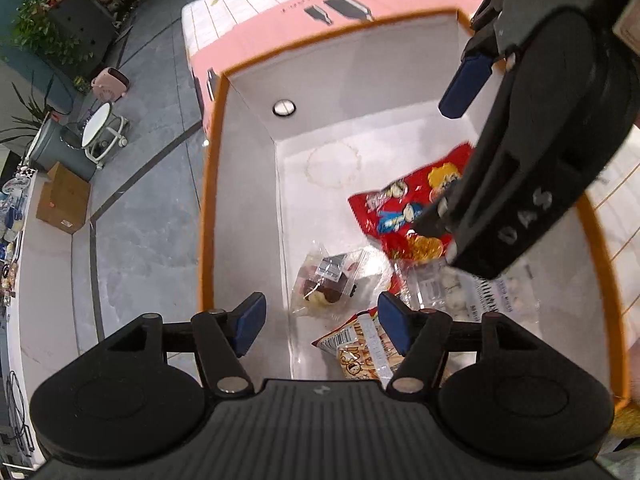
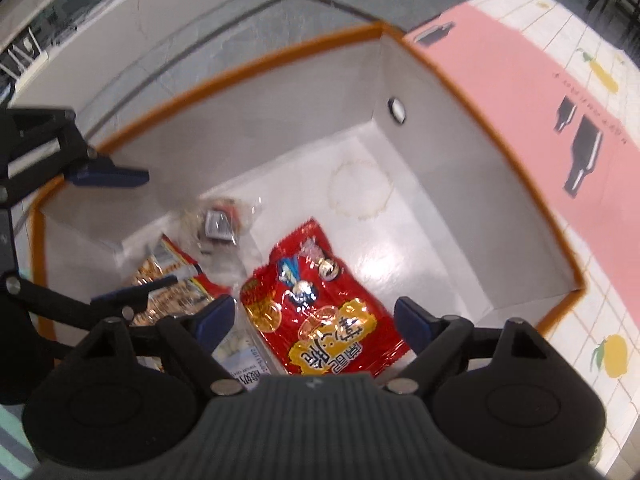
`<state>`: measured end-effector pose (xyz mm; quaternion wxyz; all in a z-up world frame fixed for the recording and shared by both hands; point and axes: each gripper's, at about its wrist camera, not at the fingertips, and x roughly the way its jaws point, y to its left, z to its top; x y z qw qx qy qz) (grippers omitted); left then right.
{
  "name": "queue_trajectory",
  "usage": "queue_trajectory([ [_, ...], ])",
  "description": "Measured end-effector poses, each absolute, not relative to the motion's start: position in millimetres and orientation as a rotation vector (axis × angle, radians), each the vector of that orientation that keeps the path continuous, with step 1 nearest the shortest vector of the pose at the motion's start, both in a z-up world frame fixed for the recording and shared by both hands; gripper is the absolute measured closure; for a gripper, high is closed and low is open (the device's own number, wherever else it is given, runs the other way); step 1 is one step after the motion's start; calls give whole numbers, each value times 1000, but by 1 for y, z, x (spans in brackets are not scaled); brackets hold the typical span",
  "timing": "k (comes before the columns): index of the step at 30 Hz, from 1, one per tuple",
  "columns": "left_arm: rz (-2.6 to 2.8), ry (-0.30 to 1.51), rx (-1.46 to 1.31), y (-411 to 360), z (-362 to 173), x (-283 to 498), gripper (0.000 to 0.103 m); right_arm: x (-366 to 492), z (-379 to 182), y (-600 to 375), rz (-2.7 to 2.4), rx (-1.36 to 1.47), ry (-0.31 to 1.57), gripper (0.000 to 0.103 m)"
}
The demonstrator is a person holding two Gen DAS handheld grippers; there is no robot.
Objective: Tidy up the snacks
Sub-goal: 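Withdraw both tools from the box back toward the remaining snacks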
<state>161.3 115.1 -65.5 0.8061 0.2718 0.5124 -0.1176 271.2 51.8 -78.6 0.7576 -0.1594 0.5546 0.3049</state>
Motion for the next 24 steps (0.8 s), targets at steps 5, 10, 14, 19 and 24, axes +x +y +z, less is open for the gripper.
queue_trajectory([
  [5, -273, 1040, 452, 111, -35, 152, 27, 262, -47, 27, 631, -264, 1092, 20],
  [10, -264, 964, 415, 90, -9, 139, 27, 245, -21, -10, 591, -166, 987, 22],
  [14, -238, 917, 395, 72, 5, 128, 27, 225, -8, -41, 538, -134, 905, 23],
  [19, -218, 837, 365, 46, 19, 109, 27, 192, 1, -92, 447, -79, 818, 23],
  [24, -263, 779, 278, 23, 30, 93, 27, 157, -5, -143, 354, -38, 751, 26],
])
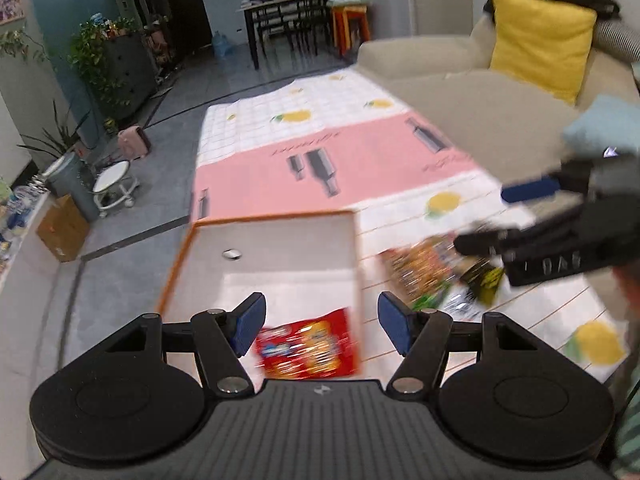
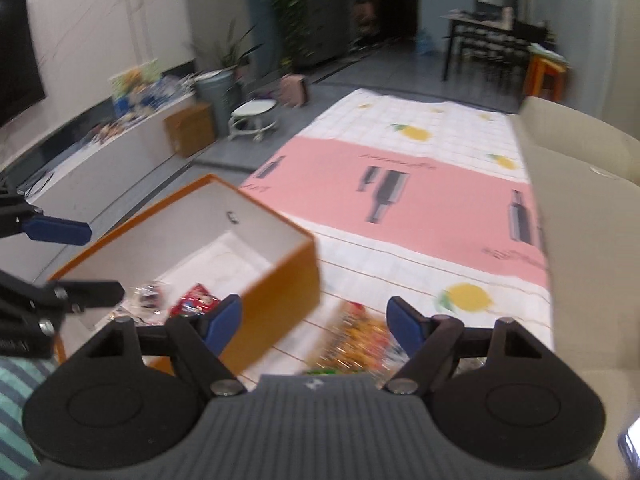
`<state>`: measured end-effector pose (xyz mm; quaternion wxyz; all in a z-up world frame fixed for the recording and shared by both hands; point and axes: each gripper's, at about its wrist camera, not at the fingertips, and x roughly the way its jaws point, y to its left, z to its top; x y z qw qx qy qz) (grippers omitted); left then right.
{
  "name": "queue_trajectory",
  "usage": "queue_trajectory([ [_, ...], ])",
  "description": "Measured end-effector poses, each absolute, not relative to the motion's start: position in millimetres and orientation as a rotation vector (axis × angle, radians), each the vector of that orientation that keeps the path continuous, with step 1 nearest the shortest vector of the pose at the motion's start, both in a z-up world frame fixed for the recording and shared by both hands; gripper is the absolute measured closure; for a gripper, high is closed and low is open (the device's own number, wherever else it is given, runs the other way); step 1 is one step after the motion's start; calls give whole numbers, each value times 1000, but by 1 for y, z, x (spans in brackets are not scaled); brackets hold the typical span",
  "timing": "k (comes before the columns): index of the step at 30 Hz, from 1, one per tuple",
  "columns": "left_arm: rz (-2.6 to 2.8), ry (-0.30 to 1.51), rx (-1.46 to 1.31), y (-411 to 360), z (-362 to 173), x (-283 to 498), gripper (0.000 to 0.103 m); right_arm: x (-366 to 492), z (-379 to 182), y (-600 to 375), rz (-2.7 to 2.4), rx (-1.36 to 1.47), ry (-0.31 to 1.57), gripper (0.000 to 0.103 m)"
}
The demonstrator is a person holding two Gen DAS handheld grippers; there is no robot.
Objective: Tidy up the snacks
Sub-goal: 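Withdraw both tools from the box back toward the remaining snacks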
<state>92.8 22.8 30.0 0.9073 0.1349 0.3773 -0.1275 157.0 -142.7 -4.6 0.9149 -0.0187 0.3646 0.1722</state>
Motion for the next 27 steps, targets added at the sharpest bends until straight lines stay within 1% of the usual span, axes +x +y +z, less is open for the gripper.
queue_trajectory([
  [2, -287, 767, 232, 13, 32, 88, 27, 145, -9, -163, 328, -14, 740, 27],
  [5, -319, 761, 175, -2, 30, 83, 27, 130, -16, -185, 295, 2, 736, 31],
  [10, -361, 770, 158, -31, 16, 80, 27, 105, -33, -213, 225, -1, 739, 31],
  [20, -450, 828, 190, -67, -44, 91, 25, 97, -84, -244, 131, -8, 818, 31],
  [27, -474, 891, 195, -74, -82, 104, 23, 108, -100, -256, 118, -9, 810, 31],
])
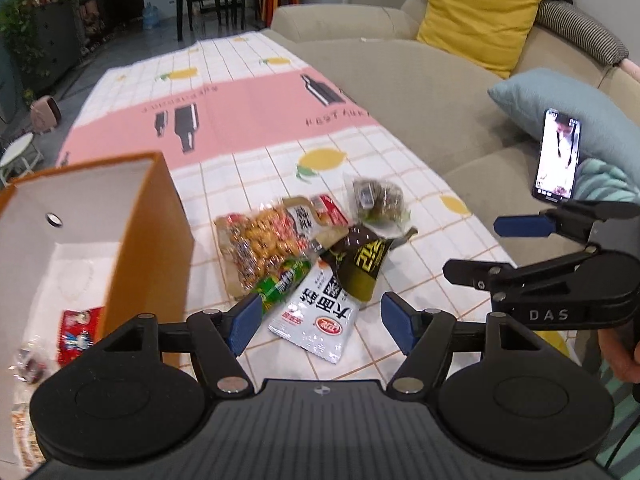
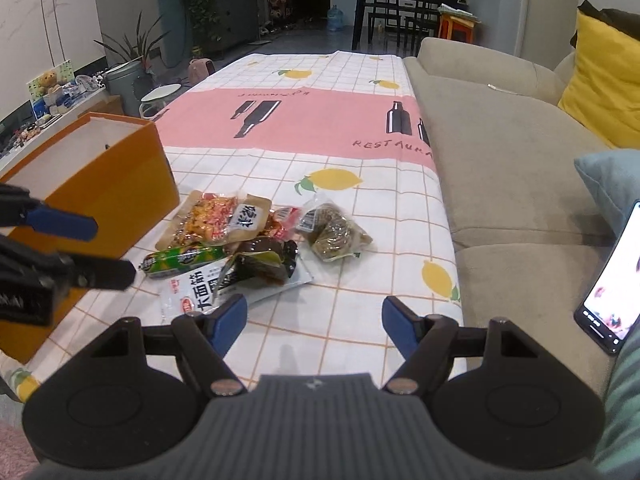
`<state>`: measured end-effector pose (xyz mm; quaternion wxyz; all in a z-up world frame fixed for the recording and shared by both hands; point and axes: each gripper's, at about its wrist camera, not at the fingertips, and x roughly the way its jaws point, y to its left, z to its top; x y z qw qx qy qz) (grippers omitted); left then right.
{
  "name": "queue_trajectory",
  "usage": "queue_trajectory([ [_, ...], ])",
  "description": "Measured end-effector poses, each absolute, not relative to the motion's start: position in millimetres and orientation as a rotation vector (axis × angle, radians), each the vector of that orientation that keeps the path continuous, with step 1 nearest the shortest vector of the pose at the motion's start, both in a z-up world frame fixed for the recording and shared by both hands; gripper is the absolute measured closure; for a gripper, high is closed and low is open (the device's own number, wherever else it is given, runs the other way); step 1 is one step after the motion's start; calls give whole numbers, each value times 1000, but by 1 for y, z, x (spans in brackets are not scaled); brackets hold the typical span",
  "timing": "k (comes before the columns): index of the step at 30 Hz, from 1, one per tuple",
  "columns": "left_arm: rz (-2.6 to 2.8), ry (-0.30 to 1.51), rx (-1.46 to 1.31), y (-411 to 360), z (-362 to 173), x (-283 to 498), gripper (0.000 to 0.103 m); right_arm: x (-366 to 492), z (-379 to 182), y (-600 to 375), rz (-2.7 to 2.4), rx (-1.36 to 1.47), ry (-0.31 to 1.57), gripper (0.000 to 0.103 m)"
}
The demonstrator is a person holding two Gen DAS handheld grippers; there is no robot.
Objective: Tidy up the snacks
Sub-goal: 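Withdraw both tools from the box back toward the remaining snacks, then grasp the green sausage with the left tool while the right tool grasps the dark packet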
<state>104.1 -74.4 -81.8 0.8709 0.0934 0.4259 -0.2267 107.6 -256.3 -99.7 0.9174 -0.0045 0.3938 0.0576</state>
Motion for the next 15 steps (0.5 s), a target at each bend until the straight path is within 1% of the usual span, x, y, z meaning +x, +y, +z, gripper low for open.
queue_trajectory([
  [3, -461, 913, 216, -77, -94, 111, 23, 113, -107, -257, 134, 4, 811, 31],
  [8, -417, 916, 268, -78, -105, 121, 23, 122, -107, -254, 178, 67, 795, 36],
  [15, -348, 952, 350, -80, -121, 138, 31, 136, -124, -221, 200, -180, 787, 47],
])
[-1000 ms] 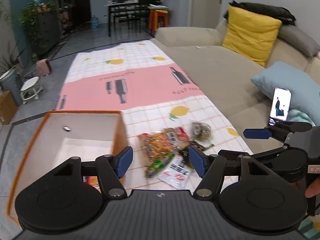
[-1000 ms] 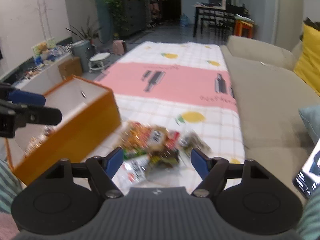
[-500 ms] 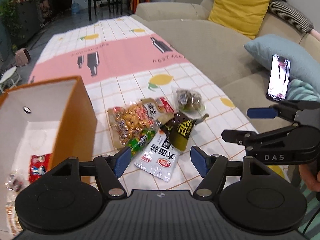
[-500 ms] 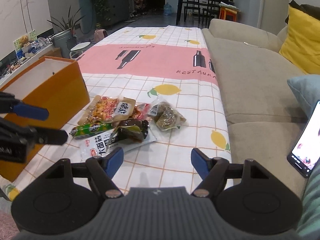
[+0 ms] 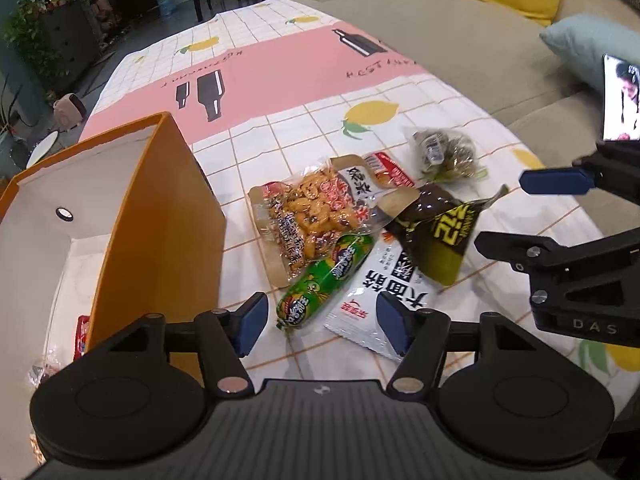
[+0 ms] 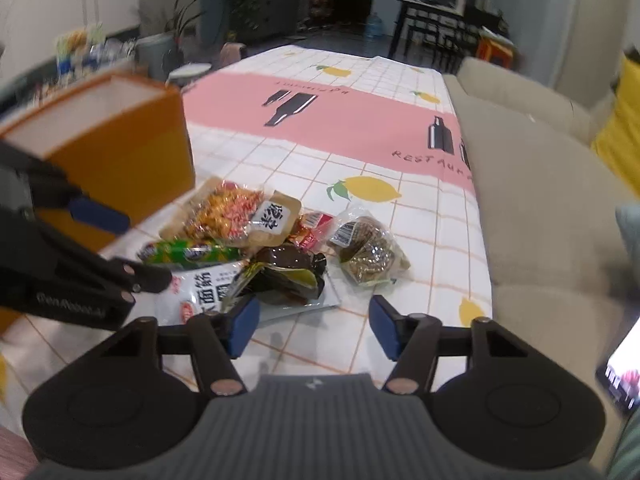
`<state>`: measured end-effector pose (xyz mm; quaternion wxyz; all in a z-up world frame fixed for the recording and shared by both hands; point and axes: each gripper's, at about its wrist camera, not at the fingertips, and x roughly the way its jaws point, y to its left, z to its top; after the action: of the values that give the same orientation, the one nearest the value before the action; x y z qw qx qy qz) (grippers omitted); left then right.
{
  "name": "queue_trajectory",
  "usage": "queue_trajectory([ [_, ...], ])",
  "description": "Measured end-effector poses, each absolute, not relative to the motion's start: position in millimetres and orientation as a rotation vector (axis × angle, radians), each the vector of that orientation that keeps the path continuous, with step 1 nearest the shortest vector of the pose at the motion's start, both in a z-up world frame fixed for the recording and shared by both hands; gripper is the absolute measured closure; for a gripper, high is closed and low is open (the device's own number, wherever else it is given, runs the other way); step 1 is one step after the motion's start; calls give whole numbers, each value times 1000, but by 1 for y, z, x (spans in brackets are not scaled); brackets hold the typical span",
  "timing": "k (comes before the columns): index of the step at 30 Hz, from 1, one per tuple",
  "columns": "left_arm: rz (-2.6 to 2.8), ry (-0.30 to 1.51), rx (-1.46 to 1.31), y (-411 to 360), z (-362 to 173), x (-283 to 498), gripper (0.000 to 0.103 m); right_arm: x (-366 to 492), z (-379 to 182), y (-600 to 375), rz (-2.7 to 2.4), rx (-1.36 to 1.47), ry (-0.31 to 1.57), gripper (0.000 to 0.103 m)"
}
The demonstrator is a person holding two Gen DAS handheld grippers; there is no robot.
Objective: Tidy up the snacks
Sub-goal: 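Grasp the green sausage with the left tool while the right tool grasps the dark packet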
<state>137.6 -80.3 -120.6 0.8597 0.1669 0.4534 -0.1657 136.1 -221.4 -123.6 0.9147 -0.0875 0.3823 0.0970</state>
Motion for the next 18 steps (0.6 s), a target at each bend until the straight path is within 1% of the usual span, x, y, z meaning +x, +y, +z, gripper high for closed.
queue_trajectory([
  [4, -341, 964, 362, -81, -128, 146, 35, 147, -134, -216, 222, -244, 767, 49],
  [7, -322, 979, 362, -81, -134, 153, 36, 154, -140, -214, 231, -263, 755, 55],
  [10, -314, 991, 347, -80, -139, 158, 36, 158, -143, -213, 242, -261, 754, 67],
  [12, -315, 988, 336, -79, -140, 160, 36, 156, -144, -211, 247, -266, 758, 82],
  [14, -315, 986, 323, -77, -141, 162, 36, 154, -145, -210, 245, -274, 766, 93],
  [15, -315, 987, 311, -76, -141, 163, 37, 153, -145, -210, 246, -271, 772, 94],
  [17, -325, 1001, 276, -73, -141, 164, 44, 150, -144, -211, 242, -260, 783, 95],
  [18, -334, 1010, 257, -72, -141, 165, 51, 149, -143, -211, 241, -256, 787, 96],
])
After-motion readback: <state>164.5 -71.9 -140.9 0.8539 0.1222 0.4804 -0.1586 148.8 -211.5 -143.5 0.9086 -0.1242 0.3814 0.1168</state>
